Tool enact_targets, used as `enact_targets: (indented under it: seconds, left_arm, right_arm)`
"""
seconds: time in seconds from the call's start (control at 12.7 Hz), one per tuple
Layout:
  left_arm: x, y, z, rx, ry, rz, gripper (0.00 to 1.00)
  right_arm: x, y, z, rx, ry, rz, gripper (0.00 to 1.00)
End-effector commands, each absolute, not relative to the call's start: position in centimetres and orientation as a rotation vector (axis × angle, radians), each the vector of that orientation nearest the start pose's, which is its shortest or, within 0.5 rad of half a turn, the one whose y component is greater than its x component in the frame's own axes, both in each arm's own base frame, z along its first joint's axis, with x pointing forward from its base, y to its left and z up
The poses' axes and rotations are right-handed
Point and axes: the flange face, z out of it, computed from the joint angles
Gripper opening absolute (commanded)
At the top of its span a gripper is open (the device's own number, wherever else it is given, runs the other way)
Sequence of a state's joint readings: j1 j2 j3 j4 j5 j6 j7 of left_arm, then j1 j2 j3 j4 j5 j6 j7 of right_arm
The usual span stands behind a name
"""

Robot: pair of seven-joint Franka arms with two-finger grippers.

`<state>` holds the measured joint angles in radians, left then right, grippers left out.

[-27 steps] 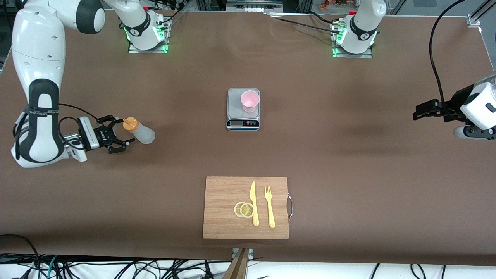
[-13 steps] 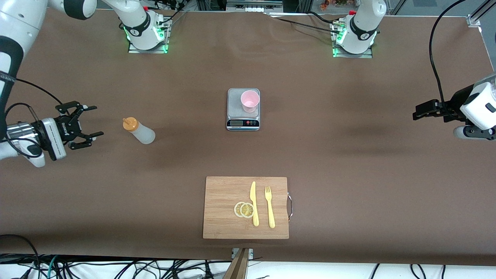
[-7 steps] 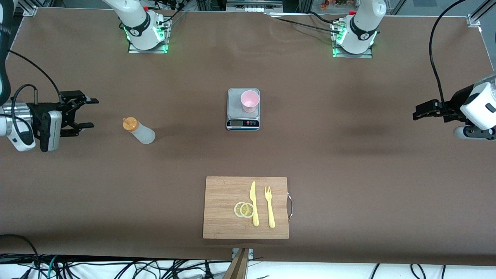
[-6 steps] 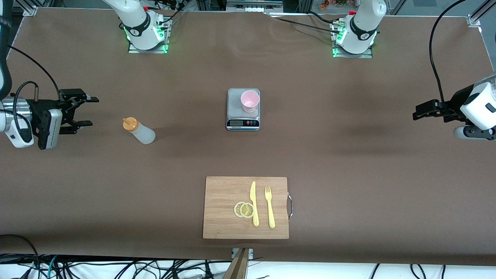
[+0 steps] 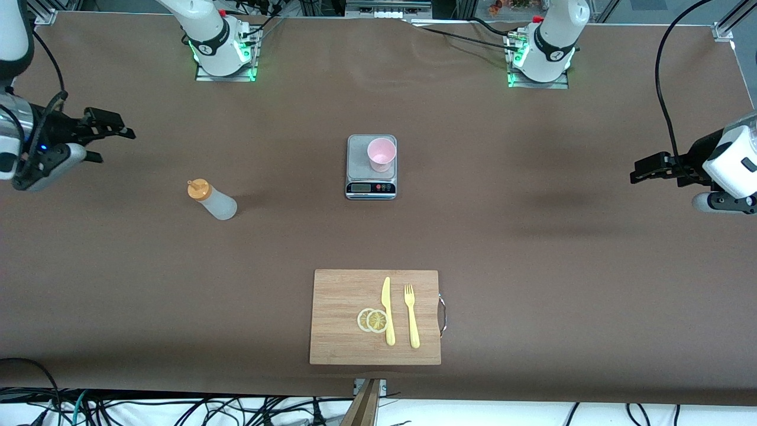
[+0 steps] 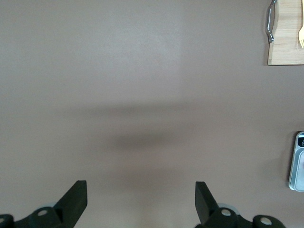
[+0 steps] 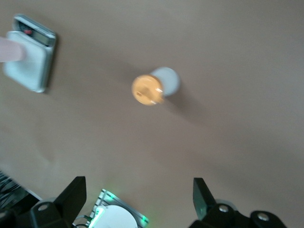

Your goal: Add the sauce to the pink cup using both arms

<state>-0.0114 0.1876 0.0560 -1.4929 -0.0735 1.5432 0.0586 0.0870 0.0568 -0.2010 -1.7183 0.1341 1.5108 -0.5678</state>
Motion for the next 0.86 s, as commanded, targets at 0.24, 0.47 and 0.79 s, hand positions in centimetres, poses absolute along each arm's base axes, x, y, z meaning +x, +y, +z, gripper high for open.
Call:
enact_targets:
  seconds: [0.24,0.47,0.79]
  left_arm:
    - [60.5,1.9,55.6,-3.183,0.050,0.222,1.00]
    - [60.5,1.9,55.6,-3.183,0.050,0.222,1.00]
    - [60.5,1.9,55.6,-3.183,0.050,0.222,1.00]
  right_arm:
    - [53.8,-1.3,54.3,-3.165,-0.071,0.287,0.99]
    - [54.1,-1.0,55.6,-3.167,-0.032,0.191,0.99]
    - [53.9,-2.9,56.1,-3.090,0.050,0.170,0.99]
